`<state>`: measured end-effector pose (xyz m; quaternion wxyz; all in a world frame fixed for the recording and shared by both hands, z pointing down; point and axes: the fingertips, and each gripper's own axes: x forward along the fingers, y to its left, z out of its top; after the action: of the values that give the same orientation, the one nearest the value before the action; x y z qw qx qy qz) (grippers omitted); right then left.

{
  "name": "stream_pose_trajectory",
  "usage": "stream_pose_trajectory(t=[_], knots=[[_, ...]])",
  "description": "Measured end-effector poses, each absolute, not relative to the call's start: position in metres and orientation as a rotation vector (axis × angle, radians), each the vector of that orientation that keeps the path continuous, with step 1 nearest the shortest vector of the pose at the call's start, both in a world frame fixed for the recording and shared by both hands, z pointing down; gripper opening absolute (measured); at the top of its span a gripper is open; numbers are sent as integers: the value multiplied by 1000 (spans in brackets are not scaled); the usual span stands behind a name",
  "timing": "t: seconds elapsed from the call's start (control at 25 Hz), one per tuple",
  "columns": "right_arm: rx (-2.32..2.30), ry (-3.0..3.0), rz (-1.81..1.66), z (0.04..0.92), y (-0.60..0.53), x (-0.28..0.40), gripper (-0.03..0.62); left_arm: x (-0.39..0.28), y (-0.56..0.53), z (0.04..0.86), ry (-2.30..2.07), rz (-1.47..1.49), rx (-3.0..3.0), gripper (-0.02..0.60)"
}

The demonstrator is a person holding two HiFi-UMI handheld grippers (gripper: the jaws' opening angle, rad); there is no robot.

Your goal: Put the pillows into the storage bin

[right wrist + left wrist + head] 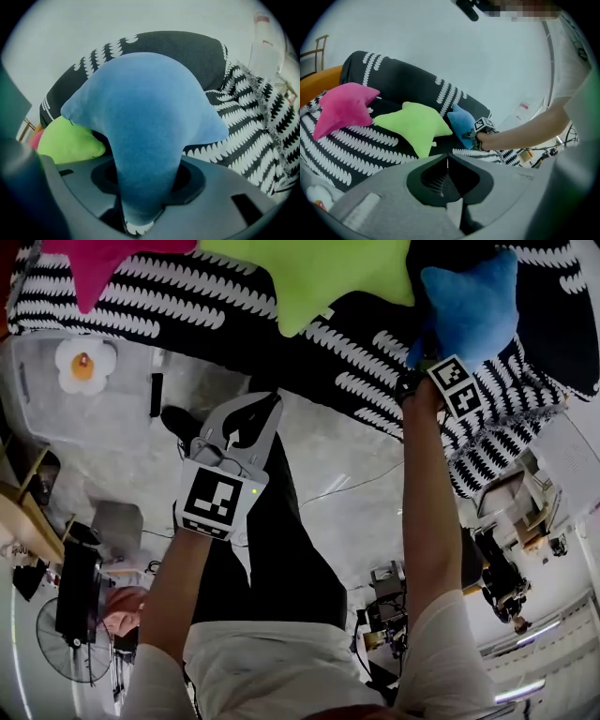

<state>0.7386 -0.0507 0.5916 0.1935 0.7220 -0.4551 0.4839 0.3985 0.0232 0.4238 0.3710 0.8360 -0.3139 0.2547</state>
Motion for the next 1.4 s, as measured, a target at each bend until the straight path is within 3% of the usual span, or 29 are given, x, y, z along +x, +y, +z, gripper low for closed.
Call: stream_pose_trajectory(t=[0.44, 1.08, 1.4], knots=[[1849, -1420, 1269, 538, -9, 711, 198, 350, 21, 386, -825, 698, 2223, 20], [1810, -1551, 1114, 466, 12, 604, 206, 212, 50, 374, -991, 694, 2175, 20], [1636, -1705, 894, 436, 9, 519, 212, 161, 78, 359, -1060, 647, 2150, 20]])
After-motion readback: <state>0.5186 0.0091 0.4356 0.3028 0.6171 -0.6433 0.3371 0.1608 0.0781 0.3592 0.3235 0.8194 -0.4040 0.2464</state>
